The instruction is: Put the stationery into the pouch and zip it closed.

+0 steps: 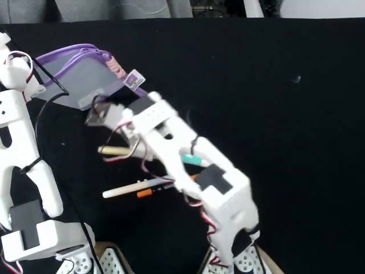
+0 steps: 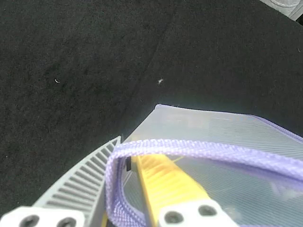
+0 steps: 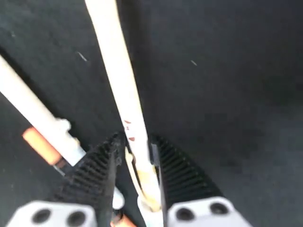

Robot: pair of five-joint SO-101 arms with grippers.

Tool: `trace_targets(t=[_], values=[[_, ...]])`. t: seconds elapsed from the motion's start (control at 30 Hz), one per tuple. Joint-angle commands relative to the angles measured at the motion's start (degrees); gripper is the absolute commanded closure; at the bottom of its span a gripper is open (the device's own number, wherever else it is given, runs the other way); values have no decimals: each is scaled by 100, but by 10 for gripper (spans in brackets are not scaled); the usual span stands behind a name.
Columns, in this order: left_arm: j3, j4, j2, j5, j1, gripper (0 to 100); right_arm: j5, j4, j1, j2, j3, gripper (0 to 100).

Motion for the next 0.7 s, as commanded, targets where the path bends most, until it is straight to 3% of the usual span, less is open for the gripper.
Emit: trace_targets(t=[0.0, 0.2, 0.67], values=[[-330, -97, -18, 35, -119, 973, -18, 158, 448, -910, -198, 987], [-295, -88, -18, 35, 66, 973, -598, 123, 1055, -1824, -198, 987], [-505, 369, -88, 35, 945, 973, -1864, -791, 1442, -3292, -136, 987]])
